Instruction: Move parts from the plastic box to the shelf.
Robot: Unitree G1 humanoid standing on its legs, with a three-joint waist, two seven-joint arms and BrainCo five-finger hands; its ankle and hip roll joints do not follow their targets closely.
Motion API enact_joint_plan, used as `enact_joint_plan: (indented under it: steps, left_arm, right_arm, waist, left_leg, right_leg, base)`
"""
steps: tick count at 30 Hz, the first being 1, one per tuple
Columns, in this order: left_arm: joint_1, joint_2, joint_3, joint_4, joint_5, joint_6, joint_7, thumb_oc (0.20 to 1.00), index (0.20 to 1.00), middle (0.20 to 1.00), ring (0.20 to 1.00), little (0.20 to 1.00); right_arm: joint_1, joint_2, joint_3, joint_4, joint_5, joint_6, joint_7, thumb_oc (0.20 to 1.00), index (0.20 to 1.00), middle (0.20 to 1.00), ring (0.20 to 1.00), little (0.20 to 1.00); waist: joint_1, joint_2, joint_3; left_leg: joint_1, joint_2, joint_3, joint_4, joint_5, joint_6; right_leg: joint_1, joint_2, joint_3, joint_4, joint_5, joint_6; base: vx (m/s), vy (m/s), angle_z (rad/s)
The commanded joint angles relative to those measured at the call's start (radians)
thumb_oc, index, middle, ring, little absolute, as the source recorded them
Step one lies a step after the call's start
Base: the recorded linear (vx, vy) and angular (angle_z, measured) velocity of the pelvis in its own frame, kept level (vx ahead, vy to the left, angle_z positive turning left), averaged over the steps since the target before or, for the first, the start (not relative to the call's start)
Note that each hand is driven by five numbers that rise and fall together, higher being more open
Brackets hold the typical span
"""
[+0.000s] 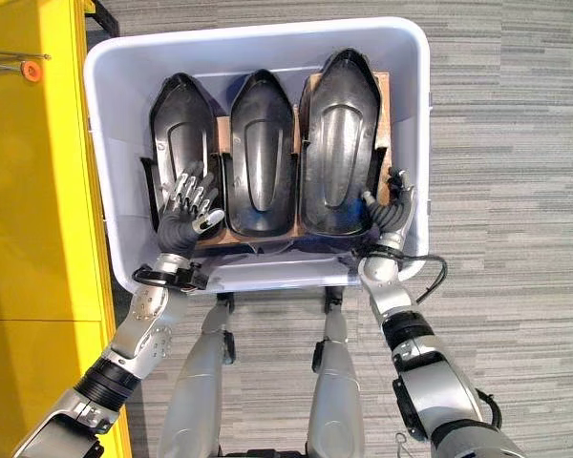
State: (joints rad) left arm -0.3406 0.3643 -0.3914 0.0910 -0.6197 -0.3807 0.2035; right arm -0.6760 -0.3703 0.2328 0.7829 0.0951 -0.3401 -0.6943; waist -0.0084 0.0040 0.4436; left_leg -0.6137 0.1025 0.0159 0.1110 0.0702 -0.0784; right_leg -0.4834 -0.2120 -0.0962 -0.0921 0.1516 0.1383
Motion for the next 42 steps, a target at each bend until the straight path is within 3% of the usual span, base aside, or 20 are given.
enact_joint_plan:
  steps: [1,7,11,14,22,35,36,42]
  left_arm:
    - [-0.044,0.009,0.002,-0.082,-0.007,-0.054,-0.012,1.0,1.0,1.0,1.0,1.0]
    - [-0.029,0.007,0.009,-0.069,-0.006,-0.048,-0.016,1.0,1.0,1.0,1.0,1.0]
    - [-0.026,0.01,0.01,-0.069,-0.006,-0.047,-0.017,1.0,1.0,1.0,1.0,1.0]
    - [0.005,0.025,0.031,-0.055,-0.018,-0.046,-0.026,1.0,1.0,1.0,1.0,1.0]
    - [0.057,0.039,0.06,-0.046,-0.021,-0.037,-0.044,1.0,1.0,1.0,1.0,1.0]
    - [0.181,0.044,0.129,-0.023,-0.013,-0.014,-0.094,1.0,1.0,1.0,1.0,1.0]
    - [0.218,0.043,0.154,-0.024,-0.008,-0.004,-0.113,1.0,1.0,1.0,1.0,1.0]
    - [0.268,0.045,0.188,-0.037,-0.001,0.008,-0.144,1.0,1.0,1.0,1.0,1.0]
  right_arm:
    - [-0.023,0.012,0.051,0.022,-0.01,0.034,0.052,0.2,0.2,0.2,0.2,0.2]
    - [0.087,0.031,0.032,-0.013,-0.002,0.024,0.059,0.2,0.2,0.2,0.2,0.2]
    - [0.096,0.031,0.03,-0.019,-0.001,0.023,0.06,0.2,0.2,0.2,0.2,0.2]
    - [0.165,0.02,-0.007,-0.088,0.007,0.011,0.058,0.2,0.2,0.2,0.2,0.2]
    - [0.205,0.011,-0.036,-0.207,-0.011,-0.002,0.07,0.2,0.2,0.2,0.2,0.2]
    - [0.277,0.019,-0.046,-0.415,-0.003,-0.034,0.174,0.2,0.2,0.2,0.2,0.2]
    - [0.298,0.026,-0.045,-0.488,0.024,-0.051,0.227,0.2,0.2,0.2,0.2,0.2]
    - [0.398,0.021,-0.06,-0.61,0.084,-0.06,0.327,0.2,0.2,0.2,0.2,0.2]
  waist:
    - [0.033,0.015,0.003]
    - [0.024,-0.025,-0.024]
    - [0.024,-0.029,-0.027]
    - [0.015,-0.063,-0.065]
    - [0.016,-0.091,-0.114]
    - [0.019,-0.107,-0.203]
    - [0.023,-0.107,-0.243]
    - [0.018,-0.101,-0.301]
  left_leg:
    - [-0.003,-0.047,-0.01,0.075,-0.068,0.035]
    - [0.037,-0.029,-0.02,0.066,-0.069,0.032]
    - [0.042,-0.027,-0.021,0.066,-0.069,0.031]
    - [0.108,0.005,-0.033,0.047,-0.066,0.019]
    - [0.192,0.036,-0.036,0.001,-0.045,0.009]
    - [0.336,0.054,-0.014,-0.081,-0.028,0.005]
    - [0.378,0.054,-0.013,-0.096,-0.029,0.006]
    - [0.47,0.062,0.001,-0.137,-0.027,0.001]
  right_leg:
    - [0.043,0.012,0.011,0.107,-0.034,0.011]
    - [0.092,0.027,-0.006,0.096,-0.035,0.012]
    - [0.096,0.028,-0.008,0.096,-0.036,0.012]
    - [0.149,0.045,-0.02,0.103,-0.052,0.004]
    - [0.208,0.059,-0.03,0.087,-0.056,0.0]
    - [0.311,0.061,-0.032,0.035,-0.045,0.008]
    - [0.346,0.058,-0.033,0.035,-0.05,0.011]
    - [0.406,0.064,-0.033,0.051,-0.079,0.009]
  base:
    - [0.01,0.006,0.04]
    - [0.02,-0.017,0.06]
    - [0.02,-0.017,0.06]
    - [0.07,-0.082,-0.01]
    - [0.04,-0.036,-0.04]
    - [0.05,0.01,-0.01]
    - [0.1,0.046,0.02]
    - [0.07,0.027,-0.03]
